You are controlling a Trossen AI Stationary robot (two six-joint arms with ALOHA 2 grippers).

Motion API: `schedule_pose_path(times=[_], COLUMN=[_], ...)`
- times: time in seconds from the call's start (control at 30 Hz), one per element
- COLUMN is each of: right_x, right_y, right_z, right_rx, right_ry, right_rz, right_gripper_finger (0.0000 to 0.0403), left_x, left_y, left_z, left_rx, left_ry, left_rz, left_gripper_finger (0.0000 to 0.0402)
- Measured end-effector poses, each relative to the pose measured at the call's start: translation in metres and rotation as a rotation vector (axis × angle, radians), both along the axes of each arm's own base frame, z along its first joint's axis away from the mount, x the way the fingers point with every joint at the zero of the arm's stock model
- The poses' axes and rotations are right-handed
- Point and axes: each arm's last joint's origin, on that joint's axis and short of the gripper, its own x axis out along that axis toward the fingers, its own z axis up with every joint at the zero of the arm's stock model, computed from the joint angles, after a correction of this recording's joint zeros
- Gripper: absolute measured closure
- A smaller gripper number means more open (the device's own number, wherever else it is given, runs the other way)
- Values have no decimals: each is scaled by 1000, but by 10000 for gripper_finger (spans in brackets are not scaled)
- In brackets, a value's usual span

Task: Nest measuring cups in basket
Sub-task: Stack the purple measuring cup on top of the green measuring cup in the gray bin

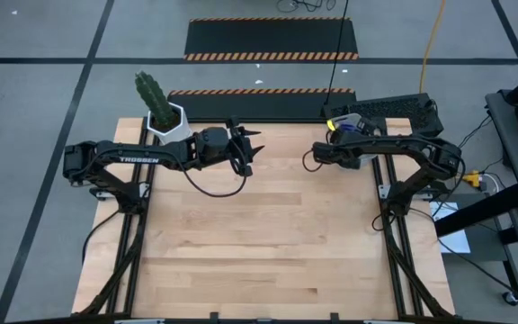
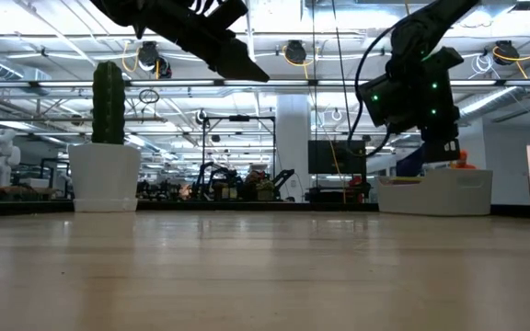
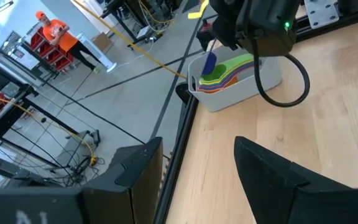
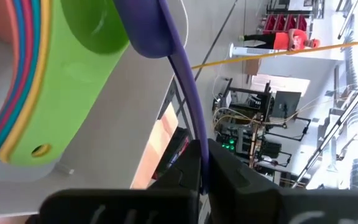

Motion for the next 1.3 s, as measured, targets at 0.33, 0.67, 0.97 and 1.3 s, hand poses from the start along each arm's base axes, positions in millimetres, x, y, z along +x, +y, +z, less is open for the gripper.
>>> schedule_pose_path(times=[0.33,0.67,0.97,1.3], right_x=[4,6,1,-7], right_y=[-2,-1,2,6], right_z=[-3,-6,-5,-1], right_rx=[-15,77,111,108], right_ry=[-41,-90,-65,-22], right_rz=[11,-5,-36,-90], right_gripper_finger=[393,378,319,267], left_x=[0,0,0,0], left_y=[0,0,0,0], left_z=[0,0,0,0], left_rx=[3,3,2,-1], left_ry=[-3,-3,-2,-3], left_rz=[-1,-1,-1,0], left_gripper_finger=[199,199,199,199])
